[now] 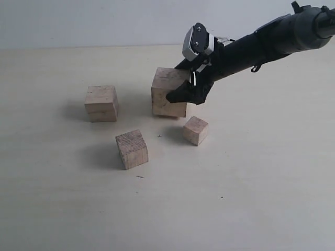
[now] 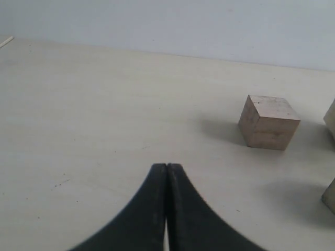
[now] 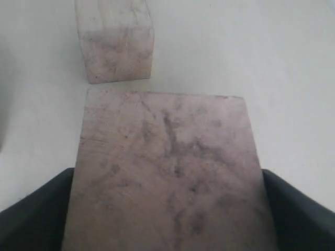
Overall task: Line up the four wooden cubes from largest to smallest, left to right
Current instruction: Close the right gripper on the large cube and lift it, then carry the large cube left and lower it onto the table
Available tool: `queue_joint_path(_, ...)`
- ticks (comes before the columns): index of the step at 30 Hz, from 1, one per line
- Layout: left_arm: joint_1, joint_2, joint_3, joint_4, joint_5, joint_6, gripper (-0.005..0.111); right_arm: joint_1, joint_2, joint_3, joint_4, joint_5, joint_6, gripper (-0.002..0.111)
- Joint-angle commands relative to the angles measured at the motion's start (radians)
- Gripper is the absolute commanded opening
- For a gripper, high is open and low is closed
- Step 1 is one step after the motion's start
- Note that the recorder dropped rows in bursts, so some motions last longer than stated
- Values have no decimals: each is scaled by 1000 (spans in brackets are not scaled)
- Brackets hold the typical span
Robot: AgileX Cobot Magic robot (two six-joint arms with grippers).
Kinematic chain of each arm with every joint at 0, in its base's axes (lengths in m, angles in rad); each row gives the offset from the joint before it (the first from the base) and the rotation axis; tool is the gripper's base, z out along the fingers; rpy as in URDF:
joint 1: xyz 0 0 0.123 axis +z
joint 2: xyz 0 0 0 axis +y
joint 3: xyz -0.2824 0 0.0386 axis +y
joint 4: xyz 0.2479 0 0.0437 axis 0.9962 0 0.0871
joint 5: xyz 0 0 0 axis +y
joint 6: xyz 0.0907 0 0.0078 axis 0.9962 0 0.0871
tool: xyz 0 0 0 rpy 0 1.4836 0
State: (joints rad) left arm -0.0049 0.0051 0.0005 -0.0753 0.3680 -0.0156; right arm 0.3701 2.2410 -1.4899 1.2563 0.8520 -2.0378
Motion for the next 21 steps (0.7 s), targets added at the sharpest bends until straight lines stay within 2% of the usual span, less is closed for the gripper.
queue_joint_path(1,-6,-5,0,-6,-11,1,0,2,-126,-6,30,53,17,0)
queue_joint_path(4,-6,-5,0,-6,-11,1,0,24,-197,-6,79,114,50,0)
queue_joint_path(7,-6,-5,0,-6,-11,1,0,138,-223,-6,113,144,50,0)
queue_joint_path(10,-6,-5,0,-6,-11,1,0,295,-193,-6,113,45,50,0)
queue_joint_path(12,-6,-5,0,-6,-11,1,0,366,-164,-7,107,-53,50,0)
queue_joint_path(14,-6,-5,0,-6,-11,1,0,410,-117,-34,97,-53,50,0)
queue_joint_path(21,-6,-5,0,-6,-11,1,0,433,-7,-143,85,-52,103,0)
